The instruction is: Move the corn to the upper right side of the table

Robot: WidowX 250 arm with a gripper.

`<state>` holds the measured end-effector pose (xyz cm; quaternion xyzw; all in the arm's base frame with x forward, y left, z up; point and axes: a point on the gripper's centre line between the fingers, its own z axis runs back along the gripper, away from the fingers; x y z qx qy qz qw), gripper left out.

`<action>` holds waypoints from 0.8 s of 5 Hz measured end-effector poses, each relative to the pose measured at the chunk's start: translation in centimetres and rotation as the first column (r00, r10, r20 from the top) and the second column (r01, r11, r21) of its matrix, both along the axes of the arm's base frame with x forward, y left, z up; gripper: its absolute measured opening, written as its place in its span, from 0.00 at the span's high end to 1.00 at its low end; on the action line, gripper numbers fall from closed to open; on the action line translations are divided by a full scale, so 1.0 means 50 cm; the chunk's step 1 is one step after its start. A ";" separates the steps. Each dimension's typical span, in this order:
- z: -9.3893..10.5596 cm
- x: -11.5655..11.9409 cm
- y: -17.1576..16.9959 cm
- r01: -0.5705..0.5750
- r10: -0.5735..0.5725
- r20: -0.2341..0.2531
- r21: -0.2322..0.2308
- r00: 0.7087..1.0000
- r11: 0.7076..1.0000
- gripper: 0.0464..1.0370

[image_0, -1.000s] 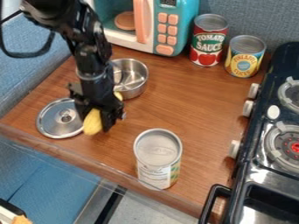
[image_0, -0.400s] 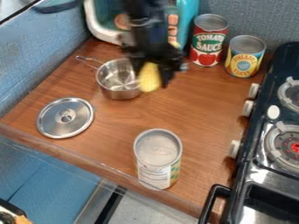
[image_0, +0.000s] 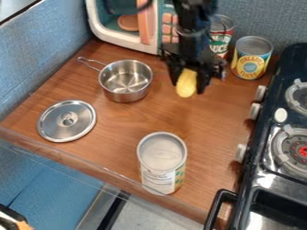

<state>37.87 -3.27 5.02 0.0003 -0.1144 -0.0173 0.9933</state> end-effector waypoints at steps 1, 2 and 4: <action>-0.051 0.025 -0.023 -0.038 0.038 -0.037 0.009 0.999 0.999 0.40; -0.088 0.055 -0.034 -0.077 0.076 -0.073 -0.001 0.994 0.997 0.40; -0.087 0.061 -0.037 -0.087 0.085 -0.103 -0.016 0.991 0.996 0.06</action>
